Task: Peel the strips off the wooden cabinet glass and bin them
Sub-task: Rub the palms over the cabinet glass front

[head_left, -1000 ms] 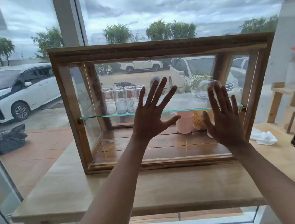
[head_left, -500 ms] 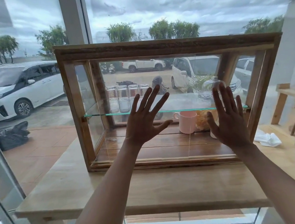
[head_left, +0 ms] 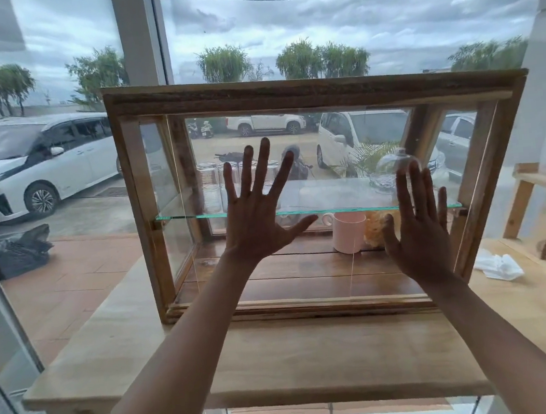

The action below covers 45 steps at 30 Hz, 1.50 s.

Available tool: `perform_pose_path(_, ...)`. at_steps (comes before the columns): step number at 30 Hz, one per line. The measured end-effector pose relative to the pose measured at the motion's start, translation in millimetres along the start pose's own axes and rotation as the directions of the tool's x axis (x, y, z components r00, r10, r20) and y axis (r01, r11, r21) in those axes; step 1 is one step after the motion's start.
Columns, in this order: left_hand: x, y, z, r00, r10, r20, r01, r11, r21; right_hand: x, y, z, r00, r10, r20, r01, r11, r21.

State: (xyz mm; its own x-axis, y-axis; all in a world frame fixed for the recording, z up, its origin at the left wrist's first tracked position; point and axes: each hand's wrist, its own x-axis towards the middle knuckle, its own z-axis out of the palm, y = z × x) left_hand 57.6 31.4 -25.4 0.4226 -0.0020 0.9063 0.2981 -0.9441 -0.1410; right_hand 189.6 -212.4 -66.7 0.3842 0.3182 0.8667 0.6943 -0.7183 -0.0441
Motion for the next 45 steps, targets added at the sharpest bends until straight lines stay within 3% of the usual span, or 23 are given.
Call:
perform_pose_path(9, -0.1, -4.8, 8.6, 0.998, 0.012, -0.062, -0.010, 0.999, 0.031, 0.7, 2.1, 5.4, 1.000, -0.005, -0.019, 0.005, 1.000, -0.007)
perform_pose_path(45, -4.6, -15.5, -1.3, 0.999, -0.016, -0.044, 0.015, 1.000, -0.019, -0.4, 4.2, -1.5, 1.000, -0.025, -0.004, 0.025, 1.000, -0.006)
